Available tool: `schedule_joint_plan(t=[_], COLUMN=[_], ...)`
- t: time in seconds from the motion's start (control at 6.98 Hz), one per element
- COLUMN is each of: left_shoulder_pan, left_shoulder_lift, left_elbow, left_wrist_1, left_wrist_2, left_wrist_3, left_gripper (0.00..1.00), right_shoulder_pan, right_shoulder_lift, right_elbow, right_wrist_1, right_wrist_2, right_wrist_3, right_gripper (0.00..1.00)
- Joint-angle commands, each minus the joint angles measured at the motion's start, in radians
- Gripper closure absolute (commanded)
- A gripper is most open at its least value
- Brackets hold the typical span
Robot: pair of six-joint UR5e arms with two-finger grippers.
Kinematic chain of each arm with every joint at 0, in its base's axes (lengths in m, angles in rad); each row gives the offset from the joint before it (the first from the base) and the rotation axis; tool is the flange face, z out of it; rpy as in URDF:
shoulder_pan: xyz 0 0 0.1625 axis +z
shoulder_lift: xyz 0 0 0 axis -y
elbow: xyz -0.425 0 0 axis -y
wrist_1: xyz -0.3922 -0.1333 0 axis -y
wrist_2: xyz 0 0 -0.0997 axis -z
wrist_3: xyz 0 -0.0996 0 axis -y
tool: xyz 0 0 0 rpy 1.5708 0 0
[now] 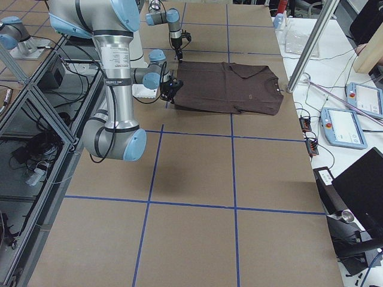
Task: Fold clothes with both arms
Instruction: 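Grasp the hem corners nearest the robot with both grippers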
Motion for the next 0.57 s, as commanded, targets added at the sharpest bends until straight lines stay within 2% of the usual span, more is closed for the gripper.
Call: schedule_joint_plan(t=[0.0, 0.14, 0.43], left_shoulder_pan=[-0.002, -0.002, 0.031], left_shoulder_lift=[0.002, 0.002, -0.002], left_elbow=[-0.008, -0.058, -0.103], left_wrist_1=[0.000, 0.002, 0.124], left_wrist_2=[0.000, -0.003, 0.003], left_wrist_3=[0.007, 0.010, 0.002], left_gripper=[1.00, 1.00, 1.00], right_shoulder_pan=[0.000, 0.000, -0.005], right_shoulder_lift=[-0.001, 0.000, -0.024], right_elbow=[0.000, 0.002, 0.035], right_wrist_1=[0.000, 0.000, 0.000], right_wrist_2=[-0.001, -0.001, -0.001], right_wrist_3=[0.002, 0.002, 0.005], right_gripper=[1.00, 1.00, 1.00])
